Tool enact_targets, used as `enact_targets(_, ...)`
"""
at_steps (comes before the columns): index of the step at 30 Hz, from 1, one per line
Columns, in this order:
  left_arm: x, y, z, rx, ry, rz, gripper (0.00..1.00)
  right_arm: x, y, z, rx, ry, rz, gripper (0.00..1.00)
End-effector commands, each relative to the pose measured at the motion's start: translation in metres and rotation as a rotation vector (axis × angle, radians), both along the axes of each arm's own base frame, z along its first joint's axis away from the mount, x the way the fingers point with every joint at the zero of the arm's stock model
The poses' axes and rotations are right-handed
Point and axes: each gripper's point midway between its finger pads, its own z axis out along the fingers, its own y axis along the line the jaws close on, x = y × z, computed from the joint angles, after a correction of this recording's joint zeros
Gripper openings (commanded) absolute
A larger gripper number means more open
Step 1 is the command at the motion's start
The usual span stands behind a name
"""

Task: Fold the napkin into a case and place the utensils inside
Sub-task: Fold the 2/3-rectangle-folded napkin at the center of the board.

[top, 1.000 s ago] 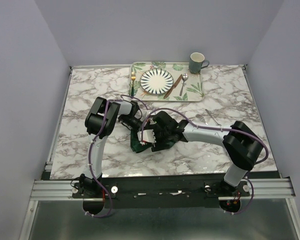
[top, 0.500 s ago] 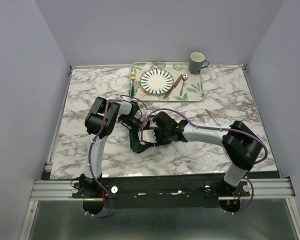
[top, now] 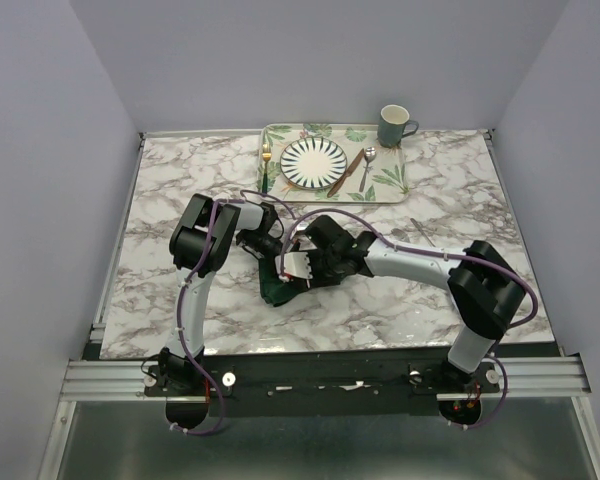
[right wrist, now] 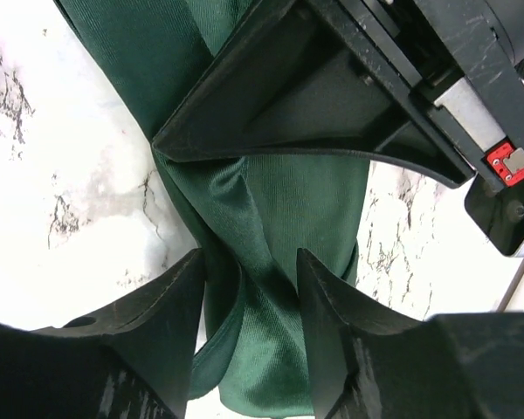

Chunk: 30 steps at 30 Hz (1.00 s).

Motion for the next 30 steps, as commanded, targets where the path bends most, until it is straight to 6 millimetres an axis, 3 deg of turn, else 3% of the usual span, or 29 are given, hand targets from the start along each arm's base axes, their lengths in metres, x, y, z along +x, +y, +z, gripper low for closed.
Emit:
enact_targets(1, -0.004, 0.013, -0.021, 0.079, -0.009, -0.010, 0.00, 0.003, 0.005, 0.011, 0.021, 0.023, -0.008, 0.57)
enact_targets(8, -0.003, 0.013, -0.020, 0.077, -0.010, -0.009, 0.00, -0.002, 0.007, 0.013, 0.024, 0.058, 0.000, 0.68)
enact_targets(12, -0.004, 0.013, -0.020, 0.073, -0.010, -0.009, 0.00, 0.000, 0.010, 0.014, 0.024, 0.056, -0.002, 0.68)
enact_targets(23, -0.005, 0.013, -0.020, 0.071, -0.004, -0.007, 0.00, 0.002, 0.000, -0.009, -0.044, 0.042, 0.024, 0.64)
enact_targets(29, -0.005, 0.014, -0.020, 0.068, -0.012, -0.010, 0.00, 0.004, 0.001, -0.008, -0.034, 0.032, 0.024, 0.39)
enact_targets(30, -0.004, 0.014, -0.018, 0.065, -0.020, -0.009, 0.00, 0.004, 0.001, -0.009, -0.034, 0.035, 0.019, 0.29)
